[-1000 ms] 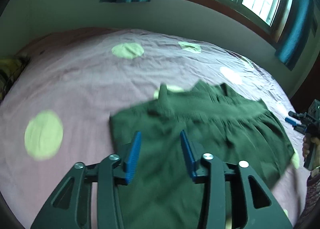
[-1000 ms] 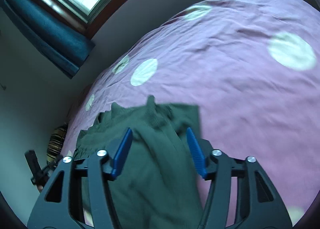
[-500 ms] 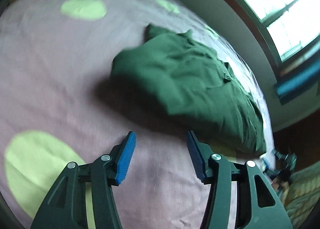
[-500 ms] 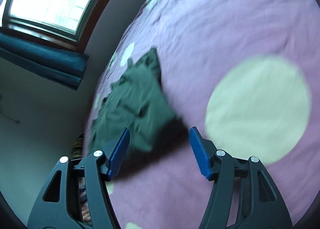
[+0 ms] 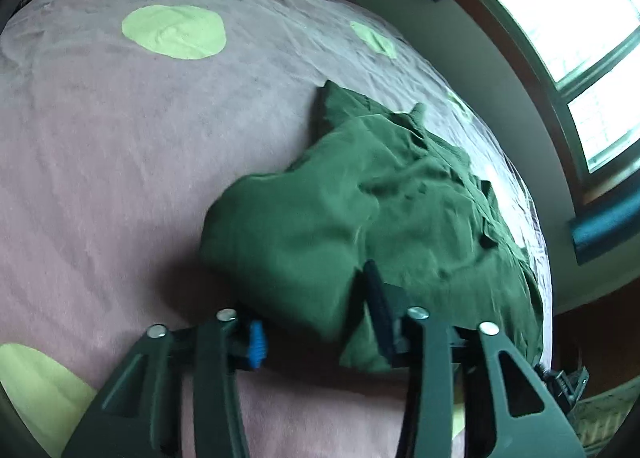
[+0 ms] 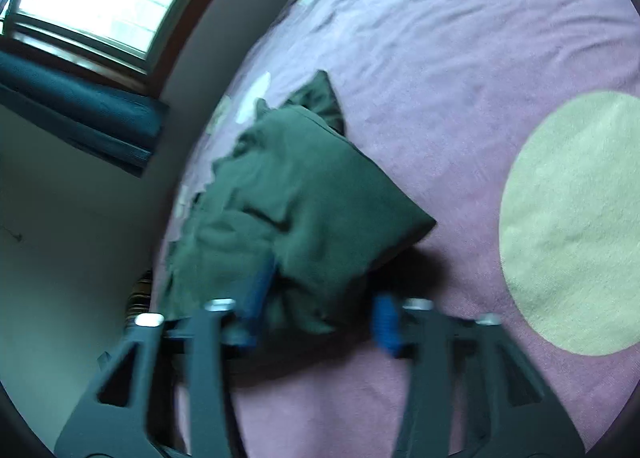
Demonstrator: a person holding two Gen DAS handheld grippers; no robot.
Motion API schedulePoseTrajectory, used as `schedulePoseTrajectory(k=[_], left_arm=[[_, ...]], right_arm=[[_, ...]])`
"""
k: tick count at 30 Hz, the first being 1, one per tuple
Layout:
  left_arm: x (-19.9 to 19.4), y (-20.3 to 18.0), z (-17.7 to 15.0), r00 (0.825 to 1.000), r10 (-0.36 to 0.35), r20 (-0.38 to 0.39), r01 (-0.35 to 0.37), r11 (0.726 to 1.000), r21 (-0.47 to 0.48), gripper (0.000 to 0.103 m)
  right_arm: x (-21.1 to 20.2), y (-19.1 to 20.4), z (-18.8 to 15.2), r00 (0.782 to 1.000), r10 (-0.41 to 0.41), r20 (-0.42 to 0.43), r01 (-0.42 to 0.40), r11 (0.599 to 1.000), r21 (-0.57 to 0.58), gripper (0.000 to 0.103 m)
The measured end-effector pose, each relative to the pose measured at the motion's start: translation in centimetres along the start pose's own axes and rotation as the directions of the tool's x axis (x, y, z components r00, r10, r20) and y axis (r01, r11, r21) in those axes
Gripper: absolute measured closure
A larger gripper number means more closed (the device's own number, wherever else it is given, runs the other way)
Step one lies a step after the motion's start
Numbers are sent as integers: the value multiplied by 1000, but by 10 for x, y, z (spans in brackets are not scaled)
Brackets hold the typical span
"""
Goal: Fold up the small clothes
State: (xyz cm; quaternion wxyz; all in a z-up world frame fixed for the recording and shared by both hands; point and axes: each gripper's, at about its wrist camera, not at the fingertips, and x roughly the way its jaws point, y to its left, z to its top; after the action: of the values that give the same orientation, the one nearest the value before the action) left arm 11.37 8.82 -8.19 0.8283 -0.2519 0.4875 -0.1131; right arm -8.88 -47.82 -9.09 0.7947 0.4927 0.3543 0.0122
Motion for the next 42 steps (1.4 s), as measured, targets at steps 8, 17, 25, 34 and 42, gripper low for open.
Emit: schedulePoseTrajectory(k=[8, 17, 25, 34, 42], left_arm=[[-3, 1, 14, 999, -9, -33, 10, 1000, 18, 83], [3, 5, 10, 1000, -18, -25, 19, 999, 37, 83], [4, 8, 11, 999, -35, -29, 35, 999, 19, 79], [3, 6, 9, 1000, -26, -17, 27, 999, 39, 79], [3, 5, 9, 999, -33, -21, 34, 999, 39, 78]], right_arm=[[-33, 11, -17, 997, 54, 57, -53, 999, -5, 100], [-24, -27, -19, 998, 57, 31, -58, 996, 62, 100], [-48, -22, -31, 999, -18, 30, 16, 998, 64, 86], [-46, 79, -67, 992, 123, -15, -123, 980, -154, 74], [46, 147, -99, 956, 144, -254, -212, 941, -263, 68]])
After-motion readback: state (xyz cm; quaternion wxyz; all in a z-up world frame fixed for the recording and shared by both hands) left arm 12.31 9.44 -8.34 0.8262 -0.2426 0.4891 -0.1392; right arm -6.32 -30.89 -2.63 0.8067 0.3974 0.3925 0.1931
